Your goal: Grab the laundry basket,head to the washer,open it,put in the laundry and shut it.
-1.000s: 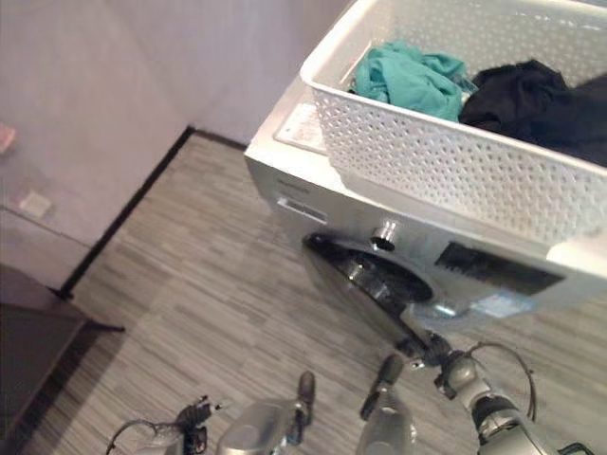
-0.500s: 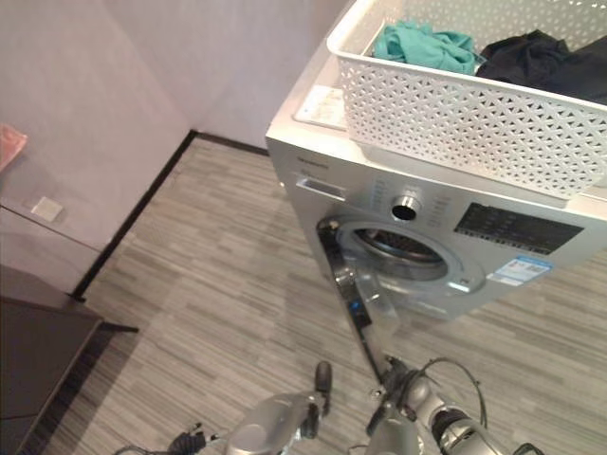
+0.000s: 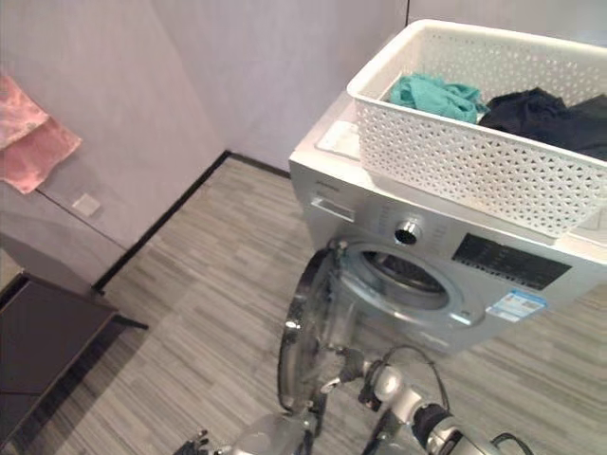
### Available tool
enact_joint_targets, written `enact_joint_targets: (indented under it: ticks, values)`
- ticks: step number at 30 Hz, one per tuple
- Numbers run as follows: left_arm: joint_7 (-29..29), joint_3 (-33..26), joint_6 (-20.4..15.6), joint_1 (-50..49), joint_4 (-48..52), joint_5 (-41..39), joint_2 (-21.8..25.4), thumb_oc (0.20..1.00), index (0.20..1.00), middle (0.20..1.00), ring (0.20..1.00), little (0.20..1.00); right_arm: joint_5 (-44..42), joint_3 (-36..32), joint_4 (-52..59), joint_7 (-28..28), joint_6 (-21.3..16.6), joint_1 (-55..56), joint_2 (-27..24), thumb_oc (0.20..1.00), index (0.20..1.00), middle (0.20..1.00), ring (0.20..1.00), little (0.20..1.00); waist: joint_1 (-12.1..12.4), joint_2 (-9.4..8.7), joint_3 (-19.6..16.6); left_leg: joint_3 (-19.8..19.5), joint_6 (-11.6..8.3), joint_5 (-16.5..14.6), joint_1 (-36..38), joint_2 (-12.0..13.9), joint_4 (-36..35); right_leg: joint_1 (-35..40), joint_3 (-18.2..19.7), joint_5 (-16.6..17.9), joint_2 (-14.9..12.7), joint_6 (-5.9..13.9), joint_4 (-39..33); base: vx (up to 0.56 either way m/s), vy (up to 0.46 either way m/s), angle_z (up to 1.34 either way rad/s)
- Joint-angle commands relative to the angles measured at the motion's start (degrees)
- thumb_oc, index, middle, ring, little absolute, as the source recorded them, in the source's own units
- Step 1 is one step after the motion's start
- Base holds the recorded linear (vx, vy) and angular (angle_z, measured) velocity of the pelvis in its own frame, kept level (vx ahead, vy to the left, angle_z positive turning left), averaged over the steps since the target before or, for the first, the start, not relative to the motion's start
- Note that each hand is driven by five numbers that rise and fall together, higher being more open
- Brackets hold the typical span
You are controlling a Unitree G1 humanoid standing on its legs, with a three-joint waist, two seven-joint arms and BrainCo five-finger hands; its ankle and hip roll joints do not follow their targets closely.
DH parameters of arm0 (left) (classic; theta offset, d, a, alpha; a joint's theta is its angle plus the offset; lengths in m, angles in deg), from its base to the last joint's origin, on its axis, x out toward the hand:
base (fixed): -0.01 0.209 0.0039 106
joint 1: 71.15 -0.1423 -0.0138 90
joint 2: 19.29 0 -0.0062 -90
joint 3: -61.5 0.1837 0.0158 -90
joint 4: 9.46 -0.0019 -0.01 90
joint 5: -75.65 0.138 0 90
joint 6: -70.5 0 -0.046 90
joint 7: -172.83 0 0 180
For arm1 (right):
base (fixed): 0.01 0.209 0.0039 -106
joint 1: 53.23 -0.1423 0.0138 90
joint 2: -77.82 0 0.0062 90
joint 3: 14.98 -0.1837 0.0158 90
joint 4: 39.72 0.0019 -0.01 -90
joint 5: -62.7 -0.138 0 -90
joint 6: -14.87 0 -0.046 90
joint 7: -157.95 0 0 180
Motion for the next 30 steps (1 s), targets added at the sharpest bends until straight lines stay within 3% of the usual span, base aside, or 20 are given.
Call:
enact_joint_targets:
  ticks: [1, 7, 10, 12, 13, 16, 19, 23, 26, 30]
  values:
    - [1.0, 0.8, -1.8, 1.0, 4.0, 1.2, 4.9, 1.000, 1.000, 1.000, 1.000, 1.000, 2.2, 0.0, 1.6, 0.4, -2.7, -1.7, 0.3, 1.000, 1.000, 1.000, 1.000, 1.000, 0.9, -0.80, 1.5, -0.6, 1.61, -2.5, -0.5, -3.0, 2.0, 1.8, 0.7, 1.8, -3.7, 5.10, -2.0, 0.05, 0.001, 0.08]
    - [12.0, 2.8, -2.6, -7.3, 31.7, -12.3, 18.0, 1.000, 1.000, 1.000, 1.000, 1.000, 3.5, -3.1, -2.3, 1.0, -2.3, 0.7, -1.0, 1.000, 1.000, 1.000, 1.000, 1.000, 1.2, 0.96, 0.8, -1.4, 2.01, -3.2, 0.1, -3.7, 2.4, 2.7, -0.1, 2.1, -4.8, 5.95, -1.5, 0.05, 0.032, 0.13]
    - [15.2, 3.4, -1.5, -8.0, 42.2, -17.0, 24.3, 1.000, 1.000, 1.000, 1.000, 1.000, 5.8, -2.2, -5.8, 2.0, -1.5, -3.8, 1.0, 1.000, 1.000, 1.000, 1.000, 1.000, 2.9, 2.33, 1.2, -2.9, 2.20, -2.9, -0.9, -4.1, 3.2, 1.3, -0.6, 1.5, -5.6, 6.09, 0.8, -0.04, 0.031, 0.02]
    - [15.9, 4.2, -1.0, -7.4, 47.3, -18.3, 27.8, 1.000, 1.000, 1.000, 1.000, 1.000, 5.9, -2.3, -7.3, 3.0, -1.2, -8.5, 1.8, 1.000, 1.000, 1.000, 1.000, 1.000, 4.3, 3.61, 3.4, -4.7, 2.28, -2.4, -3.2, -4.7, 4.4, -1.2, -2.2, 0.9, -7.0, 6.23, 4.6, -0.16, -0.038, 0.22]
    - [15.7, 4.5, -1.1, -7.5, 48.7, -18.3, 29.2, 1.000, 1.000, 1.000, 1.000, 1.000, 5.9, -2.3, -7.6, 3.7, -1.0, -10.2, 1.8, 1.000, 1.000, 1.000, 1.000, 1.000, 5.4, 4.02, 4.4, -5.8, 1.82, -3.3, -3.6, -4.7, 4.9, -1.6, -2.6, -0.9, -7.2, 6.80, 6.3, -0.12, -0.122, 0.45]
    - [16.6, 6.2, -0.3, -5.9, 51.4, -18.2, 32.5, 1.000, 1.000, 1.000, 1.000, 1.000, 3.8, -5.2, -8.6, 6.1, -0.8, -12.3, 0.8, 1.000, 1.000, 1.000, 1.000, 1.000, 6.1, 4.77, 6.2, -8.5, -0.26, -0.8, -7.0, -4.5, 5.2, -1.0, -7.6, -2.1, -7.3, 6.47, 6.4, -0.12, -0.167, 0.68]
    - [17.2, 7.0, 0.3, -5.2, 53.9, -17.9, 33.6, 1.000, 1.000, 1.000, 1.000, 1.000, 2.1, -7.6, -9.4, 7.4, -0.9, -13.4, -0.9, 1.000, 1.000, 1.000, 1.000, 1.000, 6.6, 5.69, 6.0, -7.6, -1.66, 1.9, -9.5, -3.1, 3.4, 0.0, -13.7, -3.6, -7.3, 5.78, 5.2, -0.08, -0.100, 1.53]
    - [18.1, 7.1, 0.1, -5.0, 56.6, -18.5, 34.7, 1.000, 1.000, 1.000, 1.000, 1.000, 0.4, -9.3, -10.5, 8.3, -0.6, -14.8, -1.0, 1.000, 1.000, 1.000, 1.000, 1.000, 7.1, 5.77, 6.2, -4.5, -1.98, 3.6, -9.6, -1.7, 1.0, 1.4, -17.5, -3.9, -6.7, 5.28, 3.7, 0.01, -0.048, 1.41]
    - [19.0, 8.1, 0.1, -4.9, 58.1, -18.7, 35.4, 1.000, 1.000, 1.000, 1.000, 1.000, 0.2, -8.9, -11.9, 8.1, -0.4, -15.3, 0.4, 1.000, 1.000, 1.000, 1.000, 1.000, 7.4, 5.02, 6.1, -5.1, -1.66, 3.4, -9.4, -2.3, 0.6, 1.4, -18.1, -4.0, -6.9, 5.30, 4.2, 0.03, -0.022, 0.16]
    - [19.1, 9.7, -0.6, -4.0, 58.7, -17.5, 35.6, 1.000, 1.000, 1.000, 1.000, 1.000, 0.8, -8.4, -12.7, 9.1, -0.5, -16.5, 1.5, 1.000, 1.000, 1.000, 1.000, 1.000, 7.1, 4.37, 6.1, -4.4, -0.71, 2.1, -9.1, -2.9, 0.9, 0.4, -16.0, -3.8, -7.6, 5.41, 5.1, 0.06, 0.074, 0.03]
